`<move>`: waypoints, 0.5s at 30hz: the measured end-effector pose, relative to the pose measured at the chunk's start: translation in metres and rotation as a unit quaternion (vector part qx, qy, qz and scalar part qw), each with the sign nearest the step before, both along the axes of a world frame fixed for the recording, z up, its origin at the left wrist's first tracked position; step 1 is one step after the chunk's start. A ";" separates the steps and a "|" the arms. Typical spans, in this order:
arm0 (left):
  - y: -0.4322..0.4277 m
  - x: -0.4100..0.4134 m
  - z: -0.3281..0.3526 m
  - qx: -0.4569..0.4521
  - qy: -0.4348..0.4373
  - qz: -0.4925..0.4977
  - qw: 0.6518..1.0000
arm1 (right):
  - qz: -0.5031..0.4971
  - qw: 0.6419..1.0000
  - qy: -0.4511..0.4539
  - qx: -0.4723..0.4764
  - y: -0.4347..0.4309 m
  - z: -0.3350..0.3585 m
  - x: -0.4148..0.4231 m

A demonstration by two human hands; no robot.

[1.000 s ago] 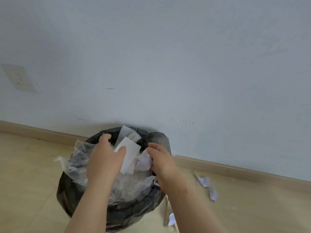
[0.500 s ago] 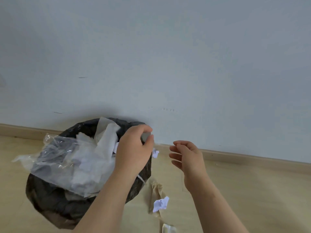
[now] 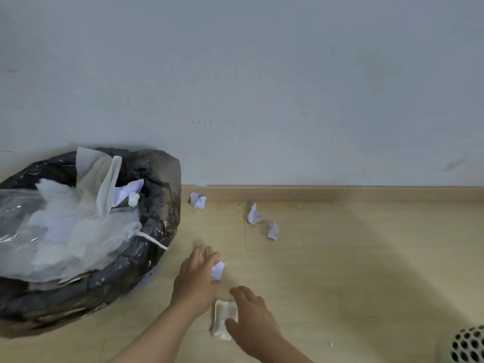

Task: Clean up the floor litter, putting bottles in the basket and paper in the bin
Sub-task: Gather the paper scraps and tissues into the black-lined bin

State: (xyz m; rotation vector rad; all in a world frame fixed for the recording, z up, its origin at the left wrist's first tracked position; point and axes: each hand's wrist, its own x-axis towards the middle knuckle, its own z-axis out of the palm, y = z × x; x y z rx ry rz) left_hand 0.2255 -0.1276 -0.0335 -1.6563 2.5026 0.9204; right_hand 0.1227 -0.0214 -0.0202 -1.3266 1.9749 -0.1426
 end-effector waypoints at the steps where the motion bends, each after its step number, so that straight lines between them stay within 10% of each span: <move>1: 0.001 0.003 -0.005 0.013 -0.006 -0.003 1.000 | 0.029 0.999 0.002 0.014 0.004 -0.005 0.001; 5: 0.006 0.007 -0.021 0.054 -0.072 -0.053 0.995 | 0.141 0.986 0.089 0.004 0.017 -0.031 0.009; 15: 0.011 0.027 -0.035 0.089 -0.021 -0.009 0.996 | -0.066 0.991 0.110 -0.032 0.020 -0.050 -0.015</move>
